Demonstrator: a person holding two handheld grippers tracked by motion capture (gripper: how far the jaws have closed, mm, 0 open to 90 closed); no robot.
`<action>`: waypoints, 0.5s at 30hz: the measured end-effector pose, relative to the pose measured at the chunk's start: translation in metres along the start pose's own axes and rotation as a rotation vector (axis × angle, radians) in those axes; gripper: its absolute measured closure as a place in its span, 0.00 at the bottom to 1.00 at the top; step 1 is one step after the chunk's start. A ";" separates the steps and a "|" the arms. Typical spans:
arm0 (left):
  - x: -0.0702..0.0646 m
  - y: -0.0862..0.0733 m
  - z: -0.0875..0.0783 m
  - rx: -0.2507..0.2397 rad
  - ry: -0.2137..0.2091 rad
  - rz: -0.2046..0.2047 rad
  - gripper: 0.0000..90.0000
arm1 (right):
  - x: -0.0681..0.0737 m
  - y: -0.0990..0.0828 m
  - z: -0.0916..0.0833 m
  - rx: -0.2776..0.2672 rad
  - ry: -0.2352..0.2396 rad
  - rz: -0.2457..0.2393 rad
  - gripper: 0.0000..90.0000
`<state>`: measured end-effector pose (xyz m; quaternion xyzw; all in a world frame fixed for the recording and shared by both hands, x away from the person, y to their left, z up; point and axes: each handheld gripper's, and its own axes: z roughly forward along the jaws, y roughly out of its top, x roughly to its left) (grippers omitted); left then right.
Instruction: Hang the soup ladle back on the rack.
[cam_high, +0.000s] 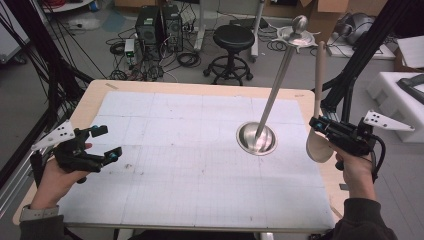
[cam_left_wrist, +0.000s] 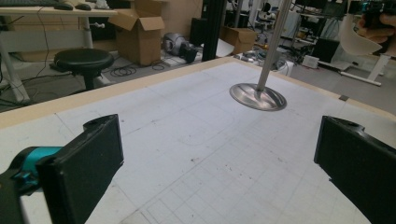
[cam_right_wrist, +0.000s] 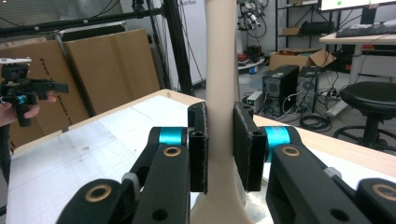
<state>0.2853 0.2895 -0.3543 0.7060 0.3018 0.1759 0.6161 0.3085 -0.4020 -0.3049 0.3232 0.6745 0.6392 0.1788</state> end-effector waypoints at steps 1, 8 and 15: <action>0.000 0.000 0.000 0.002 0.001 0.001 0.02 | 0.000 0.000 0.001 0.002 0.007 -0.002 0.86; 0.000 0.000 0.000 0.002 -0.001 0.002 0.02 | 0.001 0.000 0.009 0.017 -0.002 -0.005 0.86; 0.000 0.000 0.000 0.000 0.003 0.001 0.02 | 0.001 -0.002 0.022 0.048 -0.016 -0.018 0.86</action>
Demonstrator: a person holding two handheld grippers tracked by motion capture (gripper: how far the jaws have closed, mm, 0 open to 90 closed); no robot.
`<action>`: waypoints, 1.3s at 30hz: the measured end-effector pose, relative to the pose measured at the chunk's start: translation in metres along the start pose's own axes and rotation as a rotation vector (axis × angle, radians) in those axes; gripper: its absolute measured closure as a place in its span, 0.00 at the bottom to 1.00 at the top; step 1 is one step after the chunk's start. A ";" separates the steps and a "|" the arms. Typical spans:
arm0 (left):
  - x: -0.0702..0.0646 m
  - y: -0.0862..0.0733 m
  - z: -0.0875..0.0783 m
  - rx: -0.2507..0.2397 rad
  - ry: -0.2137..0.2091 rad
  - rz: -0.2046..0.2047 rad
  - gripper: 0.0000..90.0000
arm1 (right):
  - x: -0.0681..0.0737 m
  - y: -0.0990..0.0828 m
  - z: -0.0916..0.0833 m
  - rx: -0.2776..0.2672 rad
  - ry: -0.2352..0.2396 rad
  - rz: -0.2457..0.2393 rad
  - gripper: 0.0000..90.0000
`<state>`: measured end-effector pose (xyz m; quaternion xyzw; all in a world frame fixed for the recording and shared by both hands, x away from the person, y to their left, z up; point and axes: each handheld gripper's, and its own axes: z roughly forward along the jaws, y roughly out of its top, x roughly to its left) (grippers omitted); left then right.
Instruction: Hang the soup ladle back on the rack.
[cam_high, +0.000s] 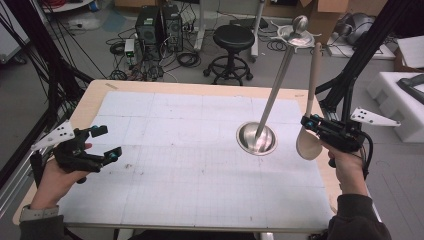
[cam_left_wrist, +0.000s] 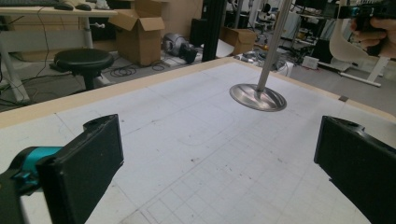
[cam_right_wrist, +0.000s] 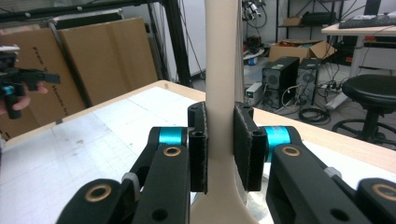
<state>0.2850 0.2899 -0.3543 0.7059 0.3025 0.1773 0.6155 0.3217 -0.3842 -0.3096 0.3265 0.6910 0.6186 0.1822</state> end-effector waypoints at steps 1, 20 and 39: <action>0.000 0.000 0.000 0.001 0.000 0.000 0.02 | 0.000 0.000 0.002 0.002 -0.003 -0.001 0.86; 0.000 0.000 -0.001 -0.006 -0.003 0.000 0.02 | 0.007 -0.001 0.044 0.030 -0.085 -0.028 0.86; 0.001 0.001 -0.003 -0.012 -0.003 0.000 0.02 | 0.014 -0.001 0.045 0.009 -0.178 -0.072 0.51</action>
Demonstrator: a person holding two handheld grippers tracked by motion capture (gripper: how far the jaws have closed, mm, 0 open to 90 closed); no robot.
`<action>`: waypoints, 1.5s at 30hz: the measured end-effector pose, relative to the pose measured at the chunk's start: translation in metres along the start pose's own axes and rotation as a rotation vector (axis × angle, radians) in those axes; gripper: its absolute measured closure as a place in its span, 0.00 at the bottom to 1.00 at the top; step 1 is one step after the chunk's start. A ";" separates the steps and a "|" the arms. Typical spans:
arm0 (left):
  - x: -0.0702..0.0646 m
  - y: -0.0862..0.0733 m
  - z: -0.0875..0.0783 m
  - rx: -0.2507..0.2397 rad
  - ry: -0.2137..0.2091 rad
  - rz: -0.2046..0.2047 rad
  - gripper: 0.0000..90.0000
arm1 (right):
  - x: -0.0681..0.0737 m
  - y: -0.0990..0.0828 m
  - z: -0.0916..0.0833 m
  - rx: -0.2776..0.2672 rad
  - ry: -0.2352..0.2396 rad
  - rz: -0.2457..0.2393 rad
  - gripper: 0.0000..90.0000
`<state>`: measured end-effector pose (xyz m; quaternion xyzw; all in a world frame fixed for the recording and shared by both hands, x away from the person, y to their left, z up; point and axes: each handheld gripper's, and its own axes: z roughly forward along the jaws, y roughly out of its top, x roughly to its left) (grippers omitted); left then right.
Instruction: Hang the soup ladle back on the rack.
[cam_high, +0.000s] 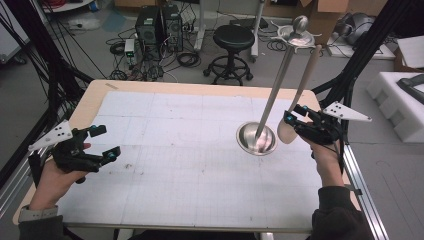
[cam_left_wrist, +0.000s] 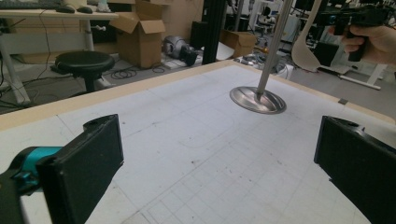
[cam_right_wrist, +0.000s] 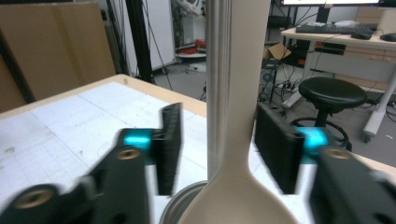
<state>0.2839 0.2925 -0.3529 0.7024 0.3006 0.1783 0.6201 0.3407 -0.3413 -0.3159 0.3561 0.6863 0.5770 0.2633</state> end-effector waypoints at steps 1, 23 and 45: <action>0.000 0.000 0.000 -0.003 0.000 -0.003 0.02 | 0.001 0.000 -0.002 -0.008 -0.004 0.000 0.48; -0.007 0.002 0.003 -0.012 -0.015 0.023 0.02 | 0.037 -0.026 -0.030 0.014 0.017 -0.057 0.00; -0.016 0.008 0.005 -0.039 -0.078 0.023 0.02 | 0.074 -0.027 -0.035 -0.007 0.126 -0.079 0.00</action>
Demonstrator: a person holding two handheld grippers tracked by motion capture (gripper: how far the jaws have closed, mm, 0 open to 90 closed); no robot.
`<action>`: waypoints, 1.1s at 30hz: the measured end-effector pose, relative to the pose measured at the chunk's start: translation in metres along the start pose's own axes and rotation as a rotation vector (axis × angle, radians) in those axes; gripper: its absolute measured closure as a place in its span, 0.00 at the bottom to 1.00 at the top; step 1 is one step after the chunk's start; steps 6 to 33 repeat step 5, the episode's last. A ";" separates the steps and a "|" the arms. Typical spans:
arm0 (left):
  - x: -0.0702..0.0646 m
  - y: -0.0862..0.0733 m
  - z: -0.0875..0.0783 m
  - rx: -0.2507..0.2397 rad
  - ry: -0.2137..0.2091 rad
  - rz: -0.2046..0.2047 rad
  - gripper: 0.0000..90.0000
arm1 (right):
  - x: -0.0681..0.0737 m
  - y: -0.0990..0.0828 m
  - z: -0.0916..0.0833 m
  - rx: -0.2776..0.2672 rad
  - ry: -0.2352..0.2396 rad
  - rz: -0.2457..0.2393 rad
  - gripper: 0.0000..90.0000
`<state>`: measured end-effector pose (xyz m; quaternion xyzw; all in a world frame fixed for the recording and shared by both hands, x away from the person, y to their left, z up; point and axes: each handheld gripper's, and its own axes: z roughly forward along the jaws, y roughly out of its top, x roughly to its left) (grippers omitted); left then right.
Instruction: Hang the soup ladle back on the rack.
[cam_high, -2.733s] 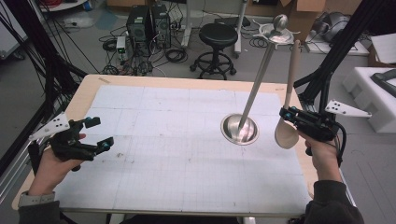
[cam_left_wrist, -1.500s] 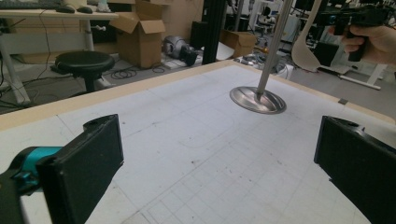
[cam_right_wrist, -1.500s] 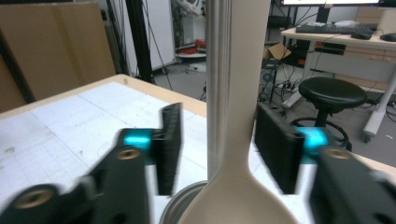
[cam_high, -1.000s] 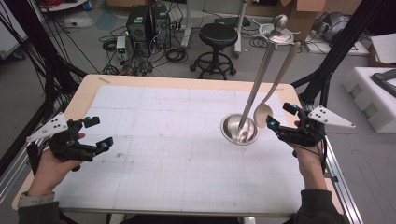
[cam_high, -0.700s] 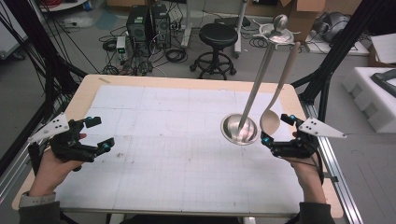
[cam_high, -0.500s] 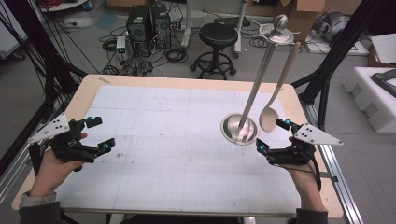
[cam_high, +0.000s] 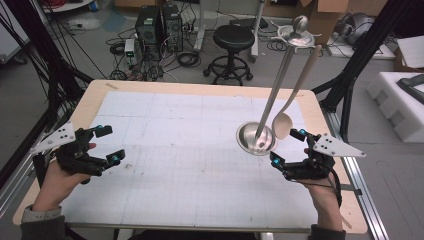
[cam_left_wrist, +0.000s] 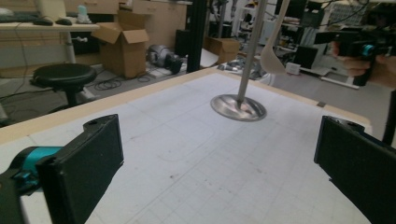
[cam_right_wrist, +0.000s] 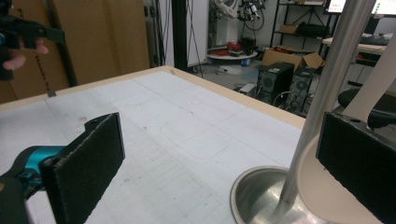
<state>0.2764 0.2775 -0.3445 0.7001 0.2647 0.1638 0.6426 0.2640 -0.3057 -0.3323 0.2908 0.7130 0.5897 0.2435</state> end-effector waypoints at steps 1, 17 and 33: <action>0.000 0.001 0.000 -0.004 0.000 0.001 0.02 | 0.000 -0.001 -0.002 0.001 0.001 -0.004 0.00; -0.002 0.001 0.001 -0.004 -0.002 0.002 0.02 | -0.001 -0.004 -0.009 -0.001 -0.005 0.004 0.00; -0.002 0.001 0.001 -0.004 -0.002 0.002 0.02 | -0.001 -0.004 -0.009 -0.001 -0.005 0.004 0.00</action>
